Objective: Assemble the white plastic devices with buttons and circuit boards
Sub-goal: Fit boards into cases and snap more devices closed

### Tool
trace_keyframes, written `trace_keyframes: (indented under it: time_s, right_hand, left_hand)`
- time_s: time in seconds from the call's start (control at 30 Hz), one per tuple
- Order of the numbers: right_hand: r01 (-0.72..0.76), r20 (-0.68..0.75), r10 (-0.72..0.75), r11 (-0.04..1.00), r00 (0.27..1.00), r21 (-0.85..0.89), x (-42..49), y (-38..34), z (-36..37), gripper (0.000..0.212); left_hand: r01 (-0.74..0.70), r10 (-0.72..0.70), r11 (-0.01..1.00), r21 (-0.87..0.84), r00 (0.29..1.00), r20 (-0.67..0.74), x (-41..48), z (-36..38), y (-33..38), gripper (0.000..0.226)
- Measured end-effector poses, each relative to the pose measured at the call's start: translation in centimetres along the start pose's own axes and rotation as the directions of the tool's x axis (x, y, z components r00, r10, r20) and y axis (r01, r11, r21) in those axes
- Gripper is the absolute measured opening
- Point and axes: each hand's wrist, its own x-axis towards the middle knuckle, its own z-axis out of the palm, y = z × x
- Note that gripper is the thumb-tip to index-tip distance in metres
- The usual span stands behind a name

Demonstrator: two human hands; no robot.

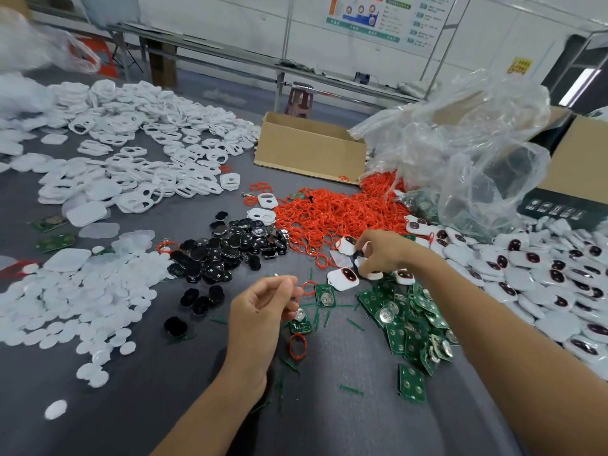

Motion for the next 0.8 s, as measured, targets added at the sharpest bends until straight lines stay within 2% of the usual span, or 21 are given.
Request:
trace_keyframes:
  time_s: [0.07,0.17,0.2,0.27,0.37,0.6,0.7,0.8]
  right_hand:
    - [-0.007,-0.017,0.008,1.000,1.000,0.025,0.2,-0.3,-0.8,0.047]
    - [0.040,-0.211,-0.051,0.998,0.976,-0.057,1.3,-0.8,-1.7,0.047]
    - [0.069,-0.232,-0.091,0.992,0.968,-0.105,1.8,-1.1,-1.6,0.049]
    - [0.118,-0.152,-0.145,0.978,0.978,-0.173,2.7,-1.4,-0.7,0.052]
    - [0.122,-0.043,-0.132,0.974,0.990,-0.188,3.4,-1.1,0.7,0.051]
    - [0.126,-0.153,-0.187,0.932,0.970,-0.341,2.9,-1.2,1.3,0.049]
    - [0.155,-0.230,-0.212,0.957,0.950,-0.245,2.4,-0.8,0.2,0.049]
    - [0.090,-0.296,-0.122,0.989,0.948,-0.118,1.8,0.7,-1.7,0.048]
  left_hand:
    - [-0.001,0.001,1.000,-0.003,1.000,0.000,0.0,0.1,0.0,0.015]
    - [-0.011,0.011,1.000,0.013,1.000,0.009,0.0,0.2,0.0,0.015]
    - [-0.012,0.012,1.000,0.017,1.000,0.010,0.0,0.1,0.0,0.015]
    - [-0.009,0.009,1.000,0.017,1.000,0.008,0.0,0.0,-0.1,0.016]
    - [-0.001,0.001,1.000,0.026,1.000,0.007,0.0,-0.2,0.0,0.016]
    - [-0.003,0.003,1.000,0.026,1.000,0.003,-0.2,0.0,0.2,0.015]
    - [0.002,-0.002,1.000,0.009,1.000,0.006,-0.2,-0.1,0.4,0.015]
    - [-0.003,0.002,1.000,0.013,1.000,0.004,-0.1,0.0,0.4,0.015]
